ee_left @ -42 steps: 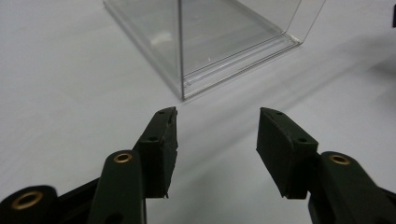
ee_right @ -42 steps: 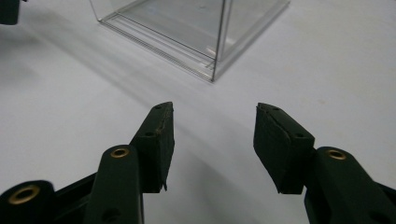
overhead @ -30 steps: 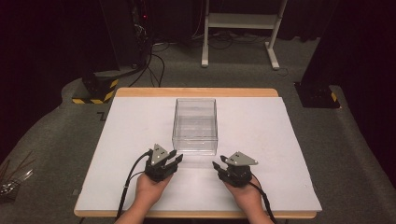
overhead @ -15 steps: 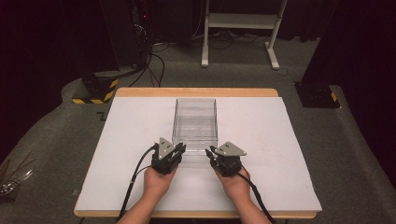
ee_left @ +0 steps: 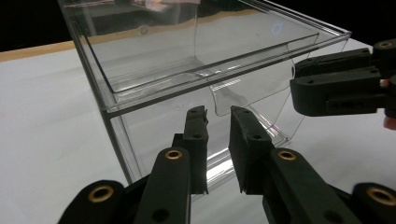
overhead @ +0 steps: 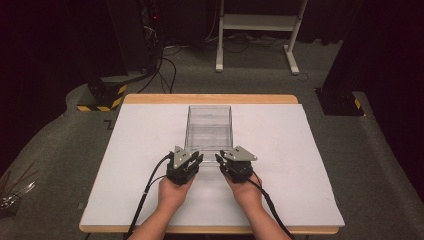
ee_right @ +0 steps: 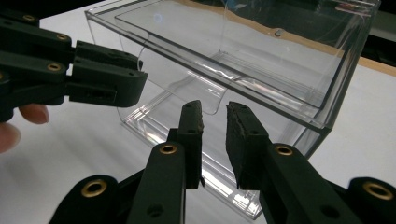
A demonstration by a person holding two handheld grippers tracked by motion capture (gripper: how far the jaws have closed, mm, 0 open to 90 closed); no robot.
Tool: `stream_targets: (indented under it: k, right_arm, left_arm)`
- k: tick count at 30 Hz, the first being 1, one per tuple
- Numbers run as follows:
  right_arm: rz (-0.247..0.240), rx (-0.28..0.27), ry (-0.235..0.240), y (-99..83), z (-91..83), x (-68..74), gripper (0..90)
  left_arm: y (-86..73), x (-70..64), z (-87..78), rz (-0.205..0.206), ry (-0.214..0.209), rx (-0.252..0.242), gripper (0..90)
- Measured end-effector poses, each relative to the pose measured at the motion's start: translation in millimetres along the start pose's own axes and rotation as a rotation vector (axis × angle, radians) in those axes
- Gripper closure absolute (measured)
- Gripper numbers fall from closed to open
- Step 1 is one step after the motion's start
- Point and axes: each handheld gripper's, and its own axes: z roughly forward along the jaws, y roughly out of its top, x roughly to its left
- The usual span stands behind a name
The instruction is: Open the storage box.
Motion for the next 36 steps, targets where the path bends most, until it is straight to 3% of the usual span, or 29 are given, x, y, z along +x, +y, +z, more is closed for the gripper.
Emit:
stream_targets:
  k: [18,36]
  right_arm:
    - [-0.029,-0.002,0.027,0.0,1.7,0.7,80.3]
    - [-0.028,-0.027,0.047,-12.8,-18.3,12.4,80.2]
  left_arm:
    - [2.0,-5.0,-1.1,0.032,-0.004,-0.004,77.7]
    - [-11.1,-18.0,-21.9,0.041,-0.032,-0.029,78.7]
